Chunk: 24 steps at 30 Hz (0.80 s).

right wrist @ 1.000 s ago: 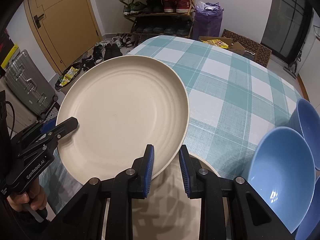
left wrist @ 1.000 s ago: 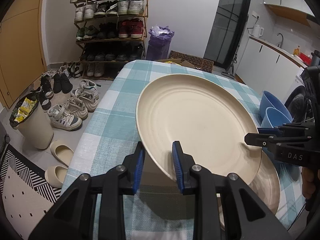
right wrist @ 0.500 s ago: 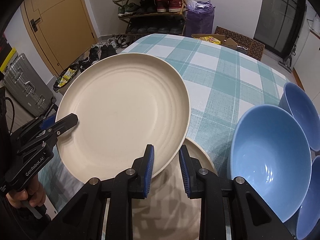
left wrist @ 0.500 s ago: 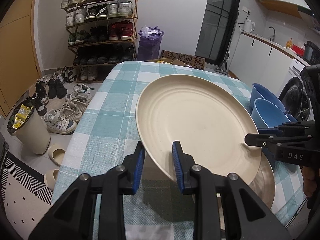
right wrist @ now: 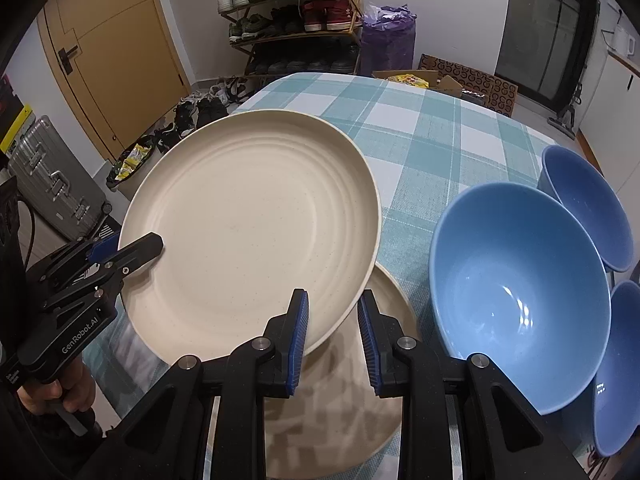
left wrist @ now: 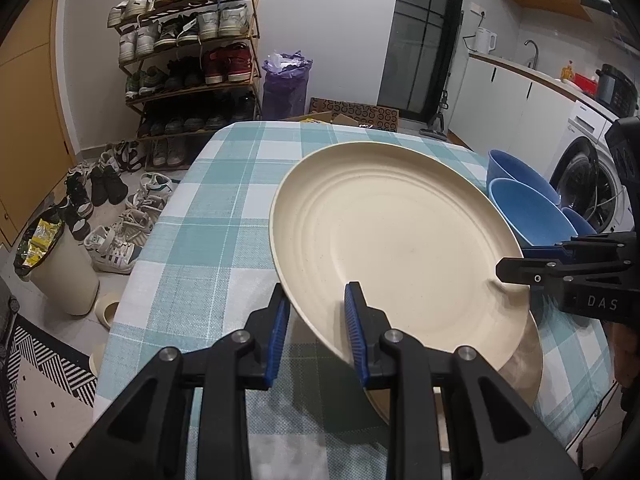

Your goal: Organize plates and bowls

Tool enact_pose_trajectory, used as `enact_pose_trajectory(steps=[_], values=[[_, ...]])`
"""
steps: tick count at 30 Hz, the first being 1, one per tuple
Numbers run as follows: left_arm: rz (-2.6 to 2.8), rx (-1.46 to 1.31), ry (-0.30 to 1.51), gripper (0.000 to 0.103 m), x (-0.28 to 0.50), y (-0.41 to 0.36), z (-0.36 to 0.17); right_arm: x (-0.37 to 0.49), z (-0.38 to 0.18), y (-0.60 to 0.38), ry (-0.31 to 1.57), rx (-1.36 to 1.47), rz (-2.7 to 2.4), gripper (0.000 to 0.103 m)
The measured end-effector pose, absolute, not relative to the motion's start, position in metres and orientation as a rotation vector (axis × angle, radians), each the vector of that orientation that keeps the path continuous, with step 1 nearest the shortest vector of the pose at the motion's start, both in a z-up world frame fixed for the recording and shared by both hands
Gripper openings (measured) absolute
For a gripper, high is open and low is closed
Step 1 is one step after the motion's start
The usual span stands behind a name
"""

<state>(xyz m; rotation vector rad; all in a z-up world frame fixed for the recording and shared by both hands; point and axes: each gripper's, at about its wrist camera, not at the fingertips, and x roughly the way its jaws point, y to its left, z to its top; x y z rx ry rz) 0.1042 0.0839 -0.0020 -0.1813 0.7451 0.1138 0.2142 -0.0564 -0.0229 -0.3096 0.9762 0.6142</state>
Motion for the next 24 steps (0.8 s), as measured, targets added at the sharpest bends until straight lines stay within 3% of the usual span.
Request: enact_pose_trajectory(steps=[24], values=[[0.068, -0.141, 0.781, 0.026, 0.097, 0.06, -0.012, 0.192, -0.031, -0.09, 0.976, -0.291, 0.596, 0.026]])
